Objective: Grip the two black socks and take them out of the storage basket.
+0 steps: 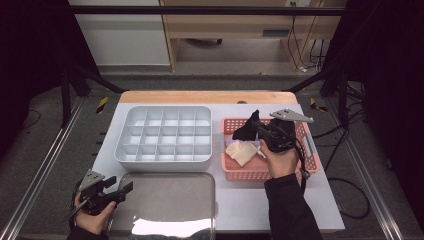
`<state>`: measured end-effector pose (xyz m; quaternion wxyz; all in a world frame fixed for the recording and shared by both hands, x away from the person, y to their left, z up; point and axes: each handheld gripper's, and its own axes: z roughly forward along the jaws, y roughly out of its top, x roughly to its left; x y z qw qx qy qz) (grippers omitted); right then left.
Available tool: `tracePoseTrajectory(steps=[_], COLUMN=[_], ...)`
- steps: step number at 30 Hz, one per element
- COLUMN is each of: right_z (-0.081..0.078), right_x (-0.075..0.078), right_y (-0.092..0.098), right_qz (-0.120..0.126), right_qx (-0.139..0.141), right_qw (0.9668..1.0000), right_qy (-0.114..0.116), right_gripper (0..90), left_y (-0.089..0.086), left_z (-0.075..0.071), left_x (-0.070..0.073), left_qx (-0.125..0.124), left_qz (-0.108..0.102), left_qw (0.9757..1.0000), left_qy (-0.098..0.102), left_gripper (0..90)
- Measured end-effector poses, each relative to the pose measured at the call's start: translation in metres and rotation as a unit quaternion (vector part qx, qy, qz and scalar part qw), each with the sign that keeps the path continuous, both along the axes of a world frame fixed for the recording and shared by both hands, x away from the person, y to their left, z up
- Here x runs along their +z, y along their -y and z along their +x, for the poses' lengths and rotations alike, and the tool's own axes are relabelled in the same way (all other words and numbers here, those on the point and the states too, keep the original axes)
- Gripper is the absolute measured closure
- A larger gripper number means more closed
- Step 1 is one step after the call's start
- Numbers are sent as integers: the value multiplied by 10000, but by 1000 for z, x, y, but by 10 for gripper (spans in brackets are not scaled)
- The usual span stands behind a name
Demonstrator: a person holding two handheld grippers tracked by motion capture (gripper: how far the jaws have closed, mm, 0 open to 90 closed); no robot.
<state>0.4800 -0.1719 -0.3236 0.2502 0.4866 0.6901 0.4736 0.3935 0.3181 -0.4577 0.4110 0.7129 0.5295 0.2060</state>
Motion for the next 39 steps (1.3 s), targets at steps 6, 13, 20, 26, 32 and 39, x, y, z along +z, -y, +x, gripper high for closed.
tracePoseTrajectory(steps=[6, 13, 20, 26, 32, 39], right_z=[-9, -30, -60, -75, -90, -97], right_x=[10, 17, 29, 34, 37, 32], right_y=[2, 8, 11, 6, -8, -29], right_qz=[10, 12, 59, 63, 106, 66], right_qx=[140, 412, 732, 977, 1354, 1783], right_qw=[9998, 9988, 9962, 9935, 9886, 9824], right_qy=[114, 256, 477, 582, 653, 548], right_gripper=[868, 869, 869, 868, 868, 868], left_y=[1, 2, 4, 5, 6, 6], left_z=[-1, -1, -2, -2, -2, -3], left_x=[1, 1, 3, 3, 3, 3], left_qx=[-18, -24, -54, -69, -65, -57], left_qz=[11, 14, 29, 46, 46, 49], left_qw=[10000, 10000, 10000, 10000, 9999, 9999], left_qy=[19, 24, 59, 55, 62, 72], left_gripper=[283, 284, 283, 283, 283, 283])
